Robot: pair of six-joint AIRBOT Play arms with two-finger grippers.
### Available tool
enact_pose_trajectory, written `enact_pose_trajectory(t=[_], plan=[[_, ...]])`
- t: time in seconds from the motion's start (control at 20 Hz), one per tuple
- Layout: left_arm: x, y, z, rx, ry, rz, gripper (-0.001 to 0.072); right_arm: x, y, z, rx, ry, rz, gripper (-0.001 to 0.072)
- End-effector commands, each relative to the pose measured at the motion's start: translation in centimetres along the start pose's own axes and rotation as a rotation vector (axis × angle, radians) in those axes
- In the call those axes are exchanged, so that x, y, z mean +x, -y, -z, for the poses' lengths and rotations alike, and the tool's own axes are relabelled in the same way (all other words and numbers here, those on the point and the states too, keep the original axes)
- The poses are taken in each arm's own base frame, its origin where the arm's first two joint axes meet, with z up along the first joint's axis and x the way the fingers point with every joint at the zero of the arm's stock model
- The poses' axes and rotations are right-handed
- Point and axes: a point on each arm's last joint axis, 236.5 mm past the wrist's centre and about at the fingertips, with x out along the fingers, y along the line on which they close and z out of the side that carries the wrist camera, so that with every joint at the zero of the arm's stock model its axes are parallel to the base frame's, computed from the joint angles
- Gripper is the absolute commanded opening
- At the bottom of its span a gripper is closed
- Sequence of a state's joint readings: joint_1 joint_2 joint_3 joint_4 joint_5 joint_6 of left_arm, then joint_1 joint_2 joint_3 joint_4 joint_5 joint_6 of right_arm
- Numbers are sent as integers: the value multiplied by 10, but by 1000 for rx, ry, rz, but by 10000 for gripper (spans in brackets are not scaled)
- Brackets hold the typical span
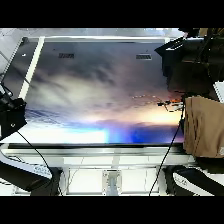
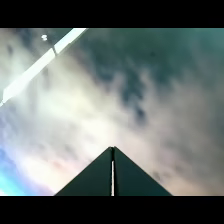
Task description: Fold the clothes and pants, and hang the long-sleeved shirts on hangers.
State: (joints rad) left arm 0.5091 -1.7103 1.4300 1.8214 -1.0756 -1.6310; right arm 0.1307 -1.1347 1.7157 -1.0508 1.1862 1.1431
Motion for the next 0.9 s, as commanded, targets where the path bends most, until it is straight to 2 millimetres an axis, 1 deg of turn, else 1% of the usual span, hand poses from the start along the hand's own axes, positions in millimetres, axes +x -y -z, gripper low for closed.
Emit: enact_pose_trajectory(t=[0.0, 0.05, 0.1, 0.15, 0.2, 0.25, 0.3, 0.35, 0.45, 0.5, 0.6, 0.65, 0.7, 0.75, 0.8, 0.85], plan=[[-47, 26, -7, 115, 49, 28, 34, -18, 16, -16, -67, 24, 98, 27], [-73, 51, -14, 139, 105, 89, 34, -28, 22, -24, -95, 34, 139, 27], [-106, 89, -19, 180, 175, 185, 34, -38, 28, -30, -121, 41, 180, 27], [-140, 129, -18, 231, 239, 286, 34, -49, 34, -34, -148, 35, 224, 27], [-177, 176, -12, 291, 299, 400, 33, -60, 41, -34, -170, 15, 269, 27], [-211, 223, 3, 370, 341, 505, 33, -71, 50, -30, -188, -20, 321, 27], [-236, 264, 22, 450, 363, 581, 33, -82, 59, -24, -190, -57, 362, 27], [-255, 306, 46, 538, 376, 635, 33, -92, 69, -16, -181, -97, 402, 27], [-275, 377, 102, 718, 373, 703, 34, -108, 91, 4, -134, -173, 457, 27], [-282, 414, 137, 814, 371, 738, 34, -115, 101, 17, -101, -214, 477, 27], [-295, 476, 199, 957, 398, 805, 35, -127, 118, 38, -41, -278, 514, 27], [-301, 502, 225, 1007, 429, 842, 35, -132, 126, 46, -14, -304, 528, 27], [-310, 521, 240, 1033, 479, 871, 81, -136, 132, 55, 13, -333, 534, 27], [-324, 535, 240, 1045, 573, 888, 352, -136, 135, 63, 35, -360, 529, 28], [-339, 538, 229, 1035, 650, 887, 572, -130, 134, 73, 62, -393, 493, 32], [-352, 531, 204, 984, 701, 862, 593, -119, 130, 81, 84, -409, 441, 56]])
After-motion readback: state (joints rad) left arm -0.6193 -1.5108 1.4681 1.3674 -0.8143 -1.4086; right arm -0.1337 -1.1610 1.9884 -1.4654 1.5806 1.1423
